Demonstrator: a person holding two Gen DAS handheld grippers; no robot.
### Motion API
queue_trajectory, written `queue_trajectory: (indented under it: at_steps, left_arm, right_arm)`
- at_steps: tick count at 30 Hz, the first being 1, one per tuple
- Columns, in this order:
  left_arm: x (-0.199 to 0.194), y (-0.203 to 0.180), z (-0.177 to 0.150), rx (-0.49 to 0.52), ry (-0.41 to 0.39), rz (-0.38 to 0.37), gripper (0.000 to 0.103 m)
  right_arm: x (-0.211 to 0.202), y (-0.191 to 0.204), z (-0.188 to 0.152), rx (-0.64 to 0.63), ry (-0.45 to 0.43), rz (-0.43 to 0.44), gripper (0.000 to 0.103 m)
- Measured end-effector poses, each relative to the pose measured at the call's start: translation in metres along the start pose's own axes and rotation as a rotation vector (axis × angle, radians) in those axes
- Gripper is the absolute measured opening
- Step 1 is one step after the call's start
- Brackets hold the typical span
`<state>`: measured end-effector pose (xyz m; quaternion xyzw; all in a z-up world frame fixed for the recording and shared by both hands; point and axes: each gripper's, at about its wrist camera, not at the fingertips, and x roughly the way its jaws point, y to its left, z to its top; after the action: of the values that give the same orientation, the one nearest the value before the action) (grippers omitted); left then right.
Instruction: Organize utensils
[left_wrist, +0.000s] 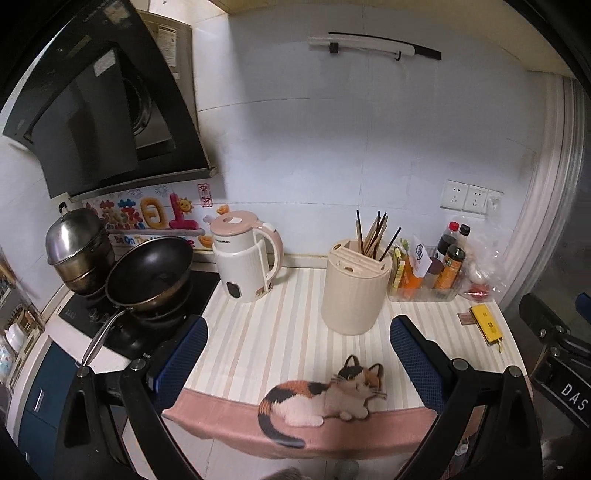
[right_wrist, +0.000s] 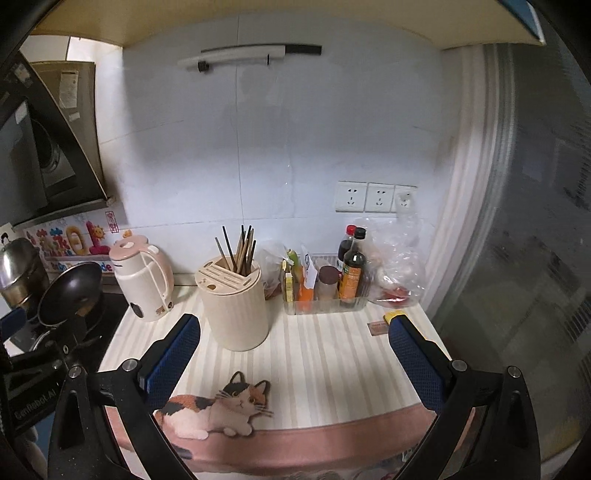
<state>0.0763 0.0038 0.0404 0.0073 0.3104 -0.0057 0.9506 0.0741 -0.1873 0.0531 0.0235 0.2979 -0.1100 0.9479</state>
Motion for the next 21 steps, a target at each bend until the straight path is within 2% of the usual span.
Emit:
queue_trajectory:
  at_steps: [7,21]
  left_arm:
    - [-0.018,0.001,-0.010,-0.005,0.002,-0.006,0.101]
    - [-0.016,-0.003,-0.010,-0.008,0.022,0.017,0.101]
  right_arm:
    - [-0.028,0.002,-0.013,0.006,0.011,0.005,0.103]
    - [-0.027,-0.006,-0.008,-0.006,0.017,-0.003,0.103]
